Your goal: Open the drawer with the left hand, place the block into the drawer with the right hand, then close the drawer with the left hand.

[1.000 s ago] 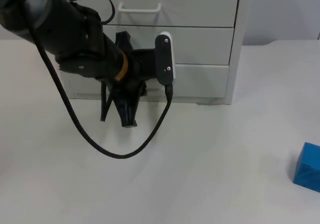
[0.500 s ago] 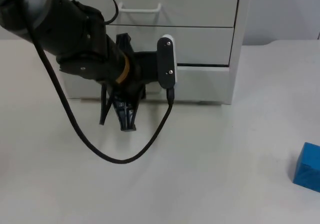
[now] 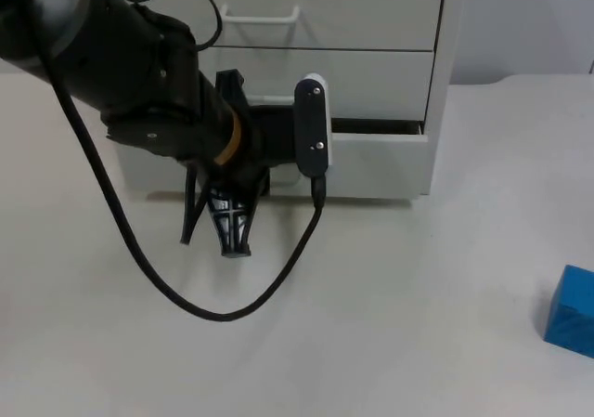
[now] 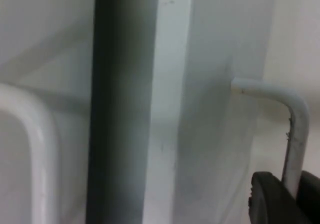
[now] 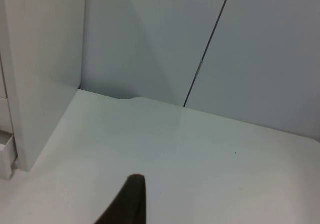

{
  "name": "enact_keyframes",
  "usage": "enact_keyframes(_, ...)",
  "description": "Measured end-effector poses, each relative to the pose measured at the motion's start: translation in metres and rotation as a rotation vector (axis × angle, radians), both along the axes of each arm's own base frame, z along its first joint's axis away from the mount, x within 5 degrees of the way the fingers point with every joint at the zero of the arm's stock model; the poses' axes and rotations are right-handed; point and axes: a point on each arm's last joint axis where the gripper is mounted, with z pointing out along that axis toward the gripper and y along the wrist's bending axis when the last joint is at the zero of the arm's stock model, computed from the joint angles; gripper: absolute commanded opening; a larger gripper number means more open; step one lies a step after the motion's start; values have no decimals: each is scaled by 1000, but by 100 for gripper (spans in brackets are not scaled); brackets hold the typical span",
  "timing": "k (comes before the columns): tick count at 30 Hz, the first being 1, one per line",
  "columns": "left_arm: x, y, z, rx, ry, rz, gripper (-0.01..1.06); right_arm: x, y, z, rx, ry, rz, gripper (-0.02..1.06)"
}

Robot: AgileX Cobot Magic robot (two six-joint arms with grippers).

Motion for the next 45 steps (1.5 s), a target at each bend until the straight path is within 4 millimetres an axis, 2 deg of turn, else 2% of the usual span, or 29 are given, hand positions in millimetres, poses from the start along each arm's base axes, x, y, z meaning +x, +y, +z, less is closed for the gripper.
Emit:
enact_keyframes(8, -10, -2, 1, 13, 11, 4, 0, 0, 0, 0, 13, 0, -5, 105)
enact_keyframes(12, -21, 0, 2, 22, 26, -8, 0, 0, 0, 0, 15, 0, -6, 105)
enact_keyframes(16, -43, 0, 4, 34, 47, -37, 0, 0, 0, 0, 15, 0, -6, 105)
enact_keyframes(28, -80, -2, 9, 78, 73, -62, 0, 0, 2, 0, 46, 5, 6, 105)
enact_keyframes(39, -106, 8, 15, 43, 101, -63, 0, 0, 3, -1, 62, 7, 11, 105)
enact_keyframes(45, -115, 6, 19, 29, 101, -70, 0, 0, 4, -1, 82, 10, 15, 105)
